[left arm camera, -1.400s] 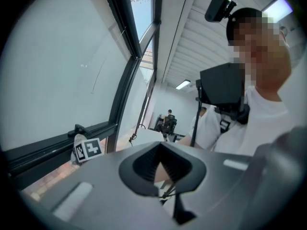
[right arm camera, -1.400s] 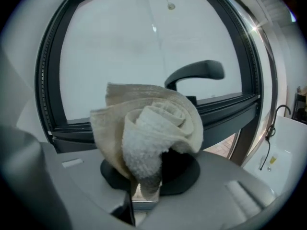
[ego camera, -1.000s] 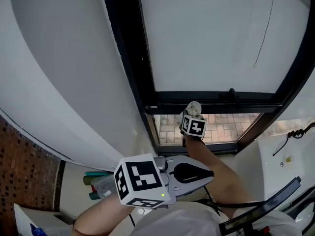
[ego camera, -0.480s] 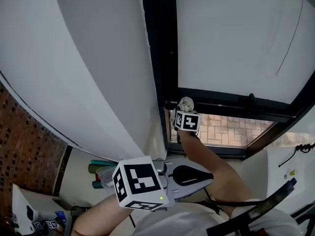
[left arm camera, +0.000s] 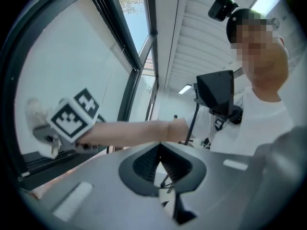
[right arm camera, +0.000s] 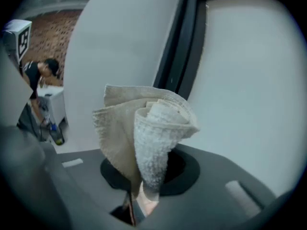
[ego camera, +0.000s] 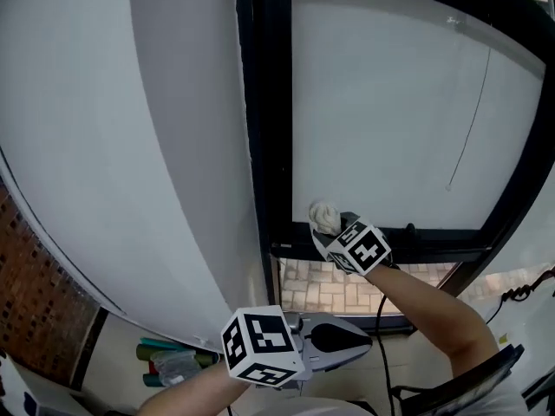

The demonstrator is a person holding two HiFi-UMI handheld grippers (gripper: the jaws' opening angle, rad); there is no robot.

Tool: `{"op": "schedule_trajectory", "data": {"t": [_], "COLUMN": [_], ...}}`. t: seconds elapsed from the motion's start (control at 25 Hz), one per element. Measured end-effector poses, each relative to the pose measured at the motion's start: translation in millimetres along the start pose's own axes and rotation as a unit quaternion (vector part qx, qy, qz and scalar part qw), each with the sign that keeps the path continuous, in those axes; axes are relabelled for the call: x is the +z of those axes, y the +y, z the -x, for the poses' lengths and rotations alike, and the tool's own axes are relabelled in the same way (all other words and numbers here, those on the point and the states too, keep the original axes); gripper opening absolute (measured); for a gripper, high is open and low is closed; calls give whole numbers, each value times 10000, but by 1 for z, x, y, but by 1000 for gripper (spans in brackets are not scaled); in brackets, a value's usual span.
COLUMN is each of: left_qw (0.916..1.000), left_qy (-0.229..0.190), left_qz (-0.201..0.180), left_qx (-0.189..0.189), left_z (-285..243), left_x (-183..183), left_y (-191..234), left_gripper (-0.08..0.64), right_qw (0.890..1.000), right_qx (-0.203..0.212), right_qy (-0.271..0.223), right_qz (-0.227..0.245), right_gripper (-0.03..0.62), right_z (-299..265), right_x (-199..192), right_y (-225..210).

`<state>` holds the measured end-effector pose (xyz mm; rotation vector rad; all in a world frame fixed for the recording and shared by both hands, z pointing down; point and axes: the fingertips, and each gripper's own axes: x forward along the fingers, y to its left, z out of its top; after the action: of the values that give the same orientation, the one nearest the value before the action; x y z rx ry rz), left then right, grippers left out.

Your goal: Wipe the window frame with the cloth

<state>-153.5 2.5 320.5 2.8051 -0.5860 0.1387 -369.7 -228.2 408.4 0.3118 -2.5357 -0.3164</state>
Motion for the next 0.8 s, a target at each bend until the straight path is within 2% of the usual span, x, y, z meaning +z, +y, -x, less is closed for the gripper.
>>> {"op": "schedule_trajectory", "data": {"t": [0.04, 0.08, 0.12, 0.16, 0.24, 0.32, 0.4, 0.44, 0.52, 0.6, 0.64, 0.8], "left_qw": [10000, 9999, 9998, 9997, 9994, 9993, 9993, 9991, 9982, 9973, 9971, 9971], "left_qy": [-11, -7, 17, 54, 125, 138, 73, 76, 213, 270, 241, 137], "left_qz": [-51, -99, -132, -138, -128, -167, -245, -283, -364, -473, -510, -607], "left_qx": [-41, -83, -138, -207, -303, -321, -287, -297, -414, -497, -505, -444], "left_z": [-3, -6, -8, -10, -13, -16, -20, -20, -17, -10, -6, 8], "left_x": [1, 3, 6, 9, 13, 15, 14, 14, 20, 29, 33, 49], "left_y": [5, 10, 14, 15, 13, 12, 17, 18, 10, 0, -2, 0], "left_gripper": [21, 21, 21, 21, 21, 21, 21, 21, 21, 21, 21, 21], "right_qw": [9970, 9887, 9751, 9560, 9083, 8507, 7913, 7694, 7346, 7040, 6936, 6719], "right_qx": [-211, -522, -924, -1382, -2252, -3115, -3941, -4241, -4670, -4929, -4975, -4939], "right_qy": [-42, -110, -179, -227, -245, -183, -153, -93, 203, 465, 546, 686], "right_qz": [744, 1402, 2006, 2578, 3517, 4229, 4673, 4776, 4918, 5091, 5181, 5476], "right_gripper": [78, 77, 77, 77, 77, 77, 77, 75, 75, 75, 75, 74], "right_z": [23, 48, 73, 98, 140, 179, 218, 230, 238, 227, 217, 183], "right_x": [38, 82, 130, 181, 273, 354, 425, 449, 475, 482, 480, 461], "right_y": [-20, -43, -67, -88, -115, -132, -146, -152, -164, -169, -169, -168]}}
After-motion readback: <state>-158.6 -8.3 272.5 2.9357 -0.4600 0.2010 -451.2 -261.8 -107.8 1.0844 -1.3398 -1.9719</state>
